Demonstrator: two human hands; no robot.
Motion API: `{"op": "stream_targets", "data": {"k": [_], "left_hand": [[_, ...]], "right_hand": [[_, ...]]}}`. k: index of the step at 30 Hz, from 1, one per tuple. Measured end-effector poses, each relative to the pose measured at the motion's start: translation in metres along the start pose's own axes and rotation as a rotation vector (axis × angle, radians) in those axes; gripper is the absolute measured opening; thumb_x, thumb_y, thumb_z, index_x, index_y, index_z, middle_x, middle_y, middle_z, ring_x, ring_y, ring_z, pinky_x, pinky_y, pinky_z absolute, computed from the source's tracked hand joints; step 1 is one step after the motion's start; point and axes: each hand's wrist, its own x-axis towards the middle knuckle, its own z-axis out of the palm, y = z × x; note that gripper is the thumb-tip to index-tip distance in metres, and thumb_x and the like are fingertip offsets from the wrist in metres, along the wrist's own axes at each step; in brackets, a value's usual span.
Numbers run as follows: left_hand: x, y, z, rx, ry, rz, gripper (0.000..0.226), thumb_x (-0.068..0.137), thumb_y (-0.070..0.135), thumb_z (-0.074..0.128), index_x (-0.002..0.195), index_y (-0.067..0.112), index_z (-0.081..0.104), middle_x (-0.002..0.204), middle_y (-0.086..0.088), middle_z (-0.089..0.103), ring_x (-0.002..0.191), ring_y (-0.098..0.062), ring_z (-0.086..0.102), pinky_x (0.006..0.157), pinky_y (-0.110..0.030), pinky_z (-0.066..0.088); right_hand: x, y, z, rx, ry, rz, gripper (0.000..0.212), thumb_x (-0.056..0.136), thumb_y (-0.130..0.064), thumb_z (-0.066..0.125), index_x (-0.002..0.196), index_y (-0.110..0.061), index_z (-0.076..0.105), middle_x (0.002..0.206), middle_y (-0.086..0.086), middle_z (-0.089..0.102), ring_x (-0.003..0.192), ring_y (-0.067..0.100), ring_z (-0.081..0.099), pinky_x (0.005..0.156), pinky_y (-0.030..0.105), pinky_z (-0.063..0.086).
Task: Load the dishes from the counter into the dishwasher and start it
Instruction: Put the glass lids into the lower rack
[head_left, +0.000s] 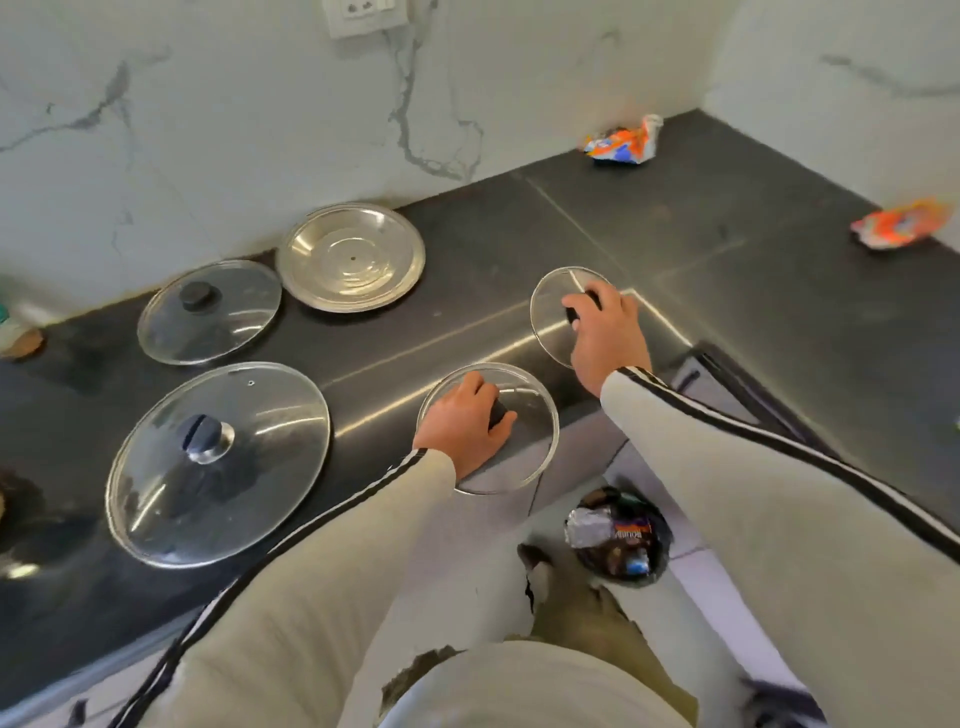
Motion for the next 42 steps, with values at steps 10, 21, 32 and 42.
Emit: {"op": "stream_targets", "data": {"k": [10, 21, 32, 42], "left_hand": [[-0.110, 0.100, 0.032, 0.042, -0.113, 0.631, 0.033, 0.094, 0.043, 0.056, 0.101, 0.011, 0.061, 0.110, -0.006, 0.057, 0.094, -0.027, 0.056, 0.080, -0.038, 0.045], [-0.314, 0.265, 0.134, 0.112, -0.606, 1.046, 0.048, 0.095, 0.050, 0.053, 0.122, 0.011, 0.056, 0.127, -0.007, 0.053, 0.114, -0.028, 0.053, 0.097, -0.040, 0.044], [-0.458, 0.331, 0.216, 0.082, -0.756, 0.878, 0.051, 0.099, 0.050, 0.047, 0.128, 0.009, 0.053, 0.127, -0.011, 0.048, 0.105, -0.031, 0.059, 0.085, -0.037, 0.049], [-0.459, 0.393, 0.328, 0.095, -0.841, 0.847, 0.043, 0.102, 0.039, 0.047, 0.130, 0.007, 0.050, 0.131, -0.015, 0.045, 0.110, -0.032, 0.056, 0.089, -0.037, 0.049]], "right_hand": [[-0.318, 0.027, -0.074, -0.124, 0.140, 0.705, 0.033, 0.091, -0.011, 0.056, 0.123, -0.018, 0.058, 0.140, 0.011, 0.043, 0.122, 0.036, 0.039, 0.101, 0.042, 0.041], [-0.686, 0.004, -0.111, 0.000, 0.218, 1.415, 0.025, 0.092, -0.009, 0.051, 0.107, -0.025, 0.062, 0.132, 0.005, 0.045, 0.119, 0.033, 0.038, 0.093, 0.044, 0.045], [-0.849, 0.004, -0.117, 0.180, 0.186, 1.644, 0.036, 0.086, 0.005, 0.053, 0.108, -0.022, 0.063, 0.125, 0.000, 0.051, 0.109, 0.026, 0.051, 0.097, 0.041, 0.047], [-0.893, 0.082, -0.094, 0.281, 0.248, 1.812, 0.034, 0.093, -0.001, 0.049, 0.118, -0.023, 0.055, 0.130, 0.001, 0.050, 0.113, 0.027, 0.053, 0.099, 0.043, 0.048]]}}
